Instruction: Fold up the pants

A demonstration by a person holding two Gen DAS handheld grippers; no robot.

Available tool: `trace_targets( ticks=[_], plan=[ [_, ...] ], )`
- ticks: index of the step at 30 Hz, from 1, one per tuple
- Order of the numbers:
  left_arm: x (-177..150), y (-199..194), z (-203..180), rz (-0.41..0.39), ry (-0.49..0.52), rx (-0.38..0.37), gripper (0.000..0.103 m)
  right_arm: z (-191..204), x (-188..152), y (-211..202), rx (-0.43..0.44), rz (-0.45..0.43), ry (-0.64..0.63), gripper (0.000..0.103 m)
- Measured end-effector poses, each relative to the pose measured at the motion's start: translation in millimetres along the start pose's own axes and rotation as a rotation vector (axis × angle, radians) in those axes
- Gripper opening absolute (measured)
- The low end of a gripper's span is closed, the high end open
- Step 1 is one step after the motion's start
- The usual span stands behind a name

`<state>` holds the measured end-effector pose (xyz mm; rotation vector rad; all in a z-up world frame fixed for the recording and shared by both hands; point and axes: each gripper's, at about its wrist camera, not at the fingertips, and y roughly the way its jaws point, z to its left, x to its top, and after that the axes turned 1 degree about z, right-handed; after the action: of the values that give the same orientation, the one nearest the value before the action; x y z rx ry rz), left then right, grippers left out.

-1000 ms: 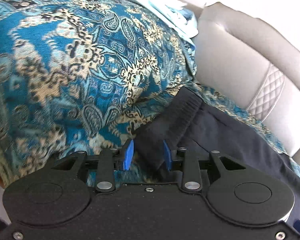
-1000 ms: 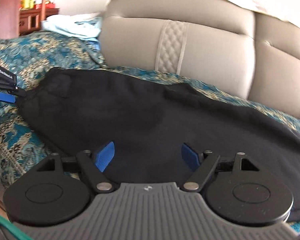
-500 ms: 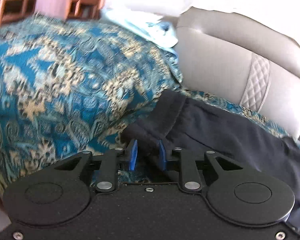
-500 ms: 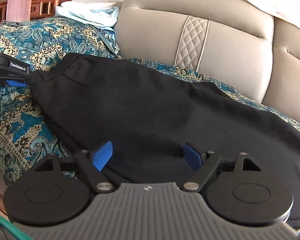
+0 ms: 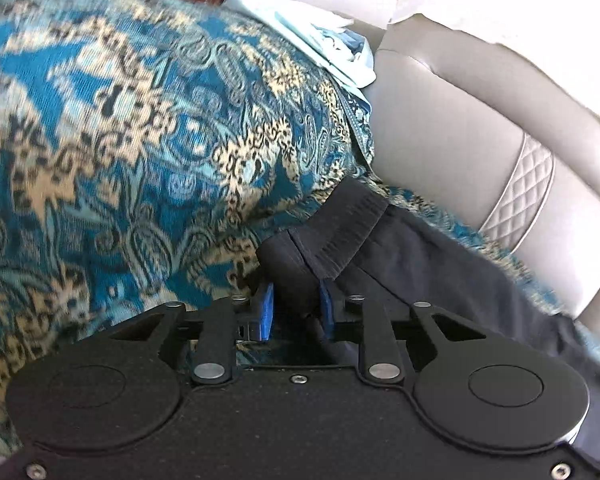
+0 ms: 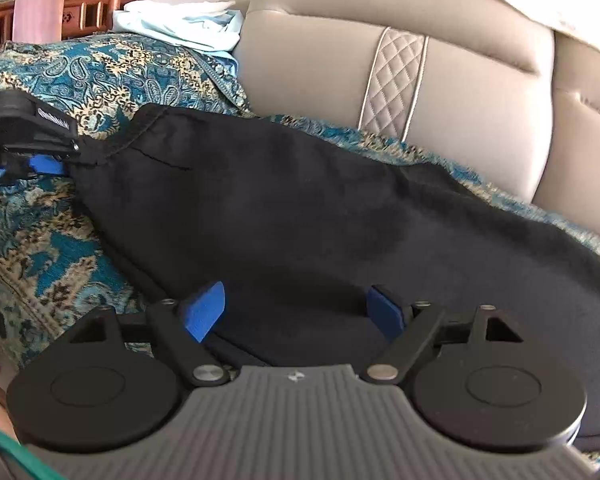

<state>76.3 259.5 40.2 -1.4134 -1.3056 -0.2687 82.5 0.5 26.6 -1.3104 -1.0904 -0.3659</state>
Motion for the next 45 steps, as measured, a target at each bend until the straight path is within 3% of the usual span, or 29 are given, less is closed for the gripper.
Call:
trace_targets(
  ticks=[4,8,12,21,33,41,45],
  plan=[
    [2.2,0.1,-8.4,-0.032,0.045,0.037,0.021,4.1,2.5,3.1,0.038,0.010,0.035,0.086],
    [2.4,7.5,-7.4,-0.004,0.051,0.058,0.022,4.8,3.0,2.5,0.053,-0.002,0.062,0.085],
    [-0.5,10.8,-10.5,-0.009,0.083,0.077,0.024,-5.9,-4.0,-1.4,0.018,-0.022,0.094,0.085],
    [-4.4,9.3,-12.0,-0.005,0.099,0.090,0.026,-88.2,-43.9,-27.6,-0.199,-0.037,0.185,0.088],
    [3.4,18.3,-20.2,0.030,0.095,0.144,0.029,-277.7,-107.0,-80.7,-0.562,-0.014,0.571,0.088],
    [3.8,21.1,-33.9,0.044,0.137,0.204,0.029,-361.7,-141.6,-110.7,-0.787,0.041,0.758,0.088],
    [4.3,22.9,-41.1,0.050,0.159,0.233,0.029,-395.3,-147.6,-117.2,-0.824,0.059,0.814,0.090]
  ],
)
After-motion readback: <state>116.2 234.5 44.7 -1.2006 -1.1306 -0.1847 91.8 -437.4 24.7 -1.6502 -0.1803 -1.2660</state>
